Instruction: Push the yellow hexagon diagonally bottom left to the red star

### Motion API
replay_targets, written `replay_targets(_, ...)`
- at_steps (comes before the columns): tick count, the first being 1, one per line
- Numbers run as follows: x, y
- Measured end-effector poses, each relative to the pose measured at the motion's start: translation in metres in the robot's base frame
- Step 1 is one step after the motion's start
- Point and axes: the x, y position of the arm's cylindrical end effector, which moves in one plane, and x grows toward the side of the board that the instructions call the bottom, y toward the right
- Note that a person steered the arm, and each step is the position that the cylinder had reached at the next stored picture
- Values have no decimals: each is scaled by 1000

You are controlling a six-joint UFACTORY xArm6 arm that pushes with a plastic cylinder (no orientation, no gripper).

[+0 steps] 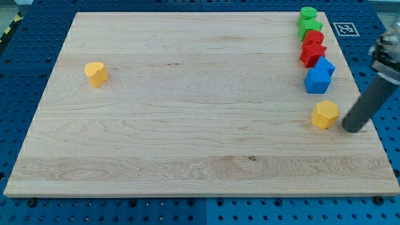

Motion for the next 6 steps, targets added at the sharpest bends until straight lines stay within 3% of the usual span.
replay_targets(1,-11,-39)
replay_targets(3,-11,-8)
replay_targets(6,-28,-70)
